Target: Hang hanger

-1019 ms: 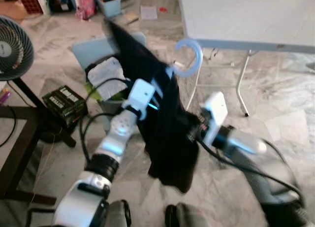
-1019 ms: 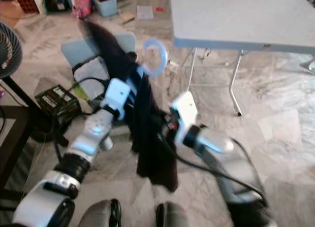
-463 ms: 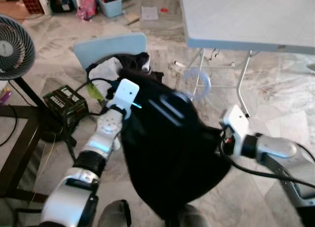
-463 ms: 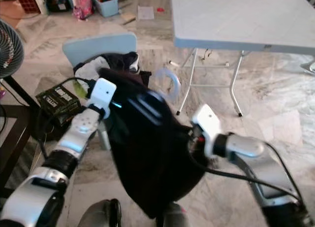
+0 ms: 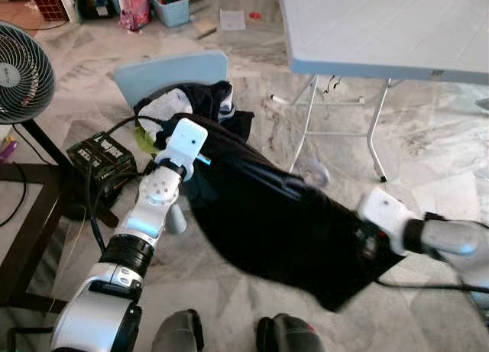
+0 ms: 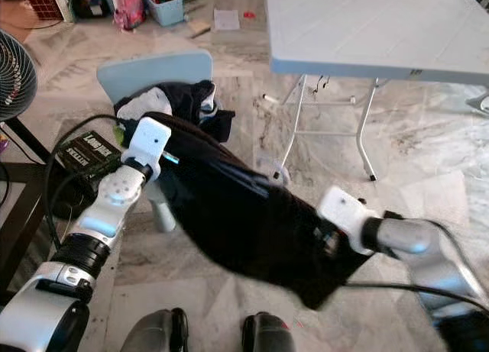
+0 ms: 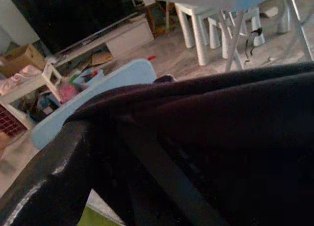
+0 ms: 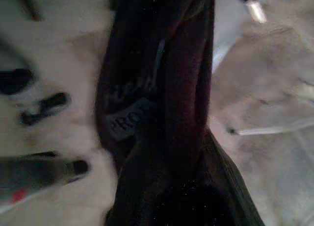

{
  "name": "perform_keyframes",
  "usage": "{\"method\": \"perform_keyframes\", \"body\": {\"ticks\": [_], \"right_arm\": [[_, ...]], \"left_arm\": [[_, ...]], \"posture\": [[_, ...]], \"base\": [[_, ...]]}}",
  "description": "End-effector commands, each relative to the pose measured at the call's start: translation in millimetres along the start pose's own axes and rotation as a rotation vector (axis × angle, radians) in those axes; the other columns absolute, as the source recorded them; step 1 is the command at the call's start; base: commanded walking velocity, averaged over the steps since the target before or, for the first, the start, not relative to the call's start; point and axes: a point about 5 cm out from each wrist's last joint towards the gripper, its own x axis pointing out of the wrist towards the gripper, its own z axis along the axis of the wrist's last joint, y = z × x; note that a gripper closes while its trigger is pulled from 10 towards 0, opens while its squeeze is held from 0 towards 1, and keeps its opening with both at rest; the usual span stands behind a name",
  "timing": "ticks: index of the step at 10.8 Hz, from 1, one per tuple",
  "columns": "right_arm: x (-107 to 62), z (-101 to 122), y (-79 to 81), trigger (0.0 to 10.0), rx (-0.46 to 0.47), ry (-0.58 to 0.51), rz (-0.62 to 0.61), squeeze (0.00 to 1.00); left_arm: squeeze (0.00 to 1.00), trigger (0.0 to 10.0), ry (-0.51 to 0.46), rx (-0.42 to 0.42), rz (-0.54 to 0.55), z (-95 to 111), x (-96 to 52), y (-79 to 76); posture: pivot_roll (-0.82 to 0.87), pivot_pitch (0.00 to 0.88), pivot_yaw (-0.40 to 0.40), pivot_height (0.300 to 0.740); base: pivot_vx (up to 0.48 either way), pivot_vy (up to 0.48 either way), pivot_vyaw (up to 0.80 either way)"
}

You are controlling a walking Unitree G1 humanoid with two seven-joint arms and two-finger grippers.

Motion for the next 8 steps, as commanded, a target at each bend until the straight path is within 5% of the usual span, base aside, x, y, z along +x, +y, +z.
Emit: {"method": "perform_keyframes", "body": {"ticks": [1,5,8], "right_arm": [[-14.1,-1,-1.9,10.0,-0.023,-0.003,0.028,0.0],[-67.0,36,-32.0,10.0,0.115,-0.25,0.067,0.0],[-85.4,70,-29.5,10.0,0.15,-0.44,0.221,0.0]], "left_arm": [[0.0,10.0,0.008,-0.009,0.066,-1,-2.1,20.8],[0.0,10.0,0.065,-0.027,0.056,-12,-4.8,28.0],[0.0,10.0,0.111,-0.122,0.036,-17,-3.6,28.4]], "posture": [[-0.12,0.126,-0.041,0.74],[-0.14,0.123,-0.033,0.74],[-0.14,0.118,-0.034,0.74]], "base": [[0.0,0.0,0.0],[0.0,0.0,0.0],[0.0,0.0,0.0]]}}
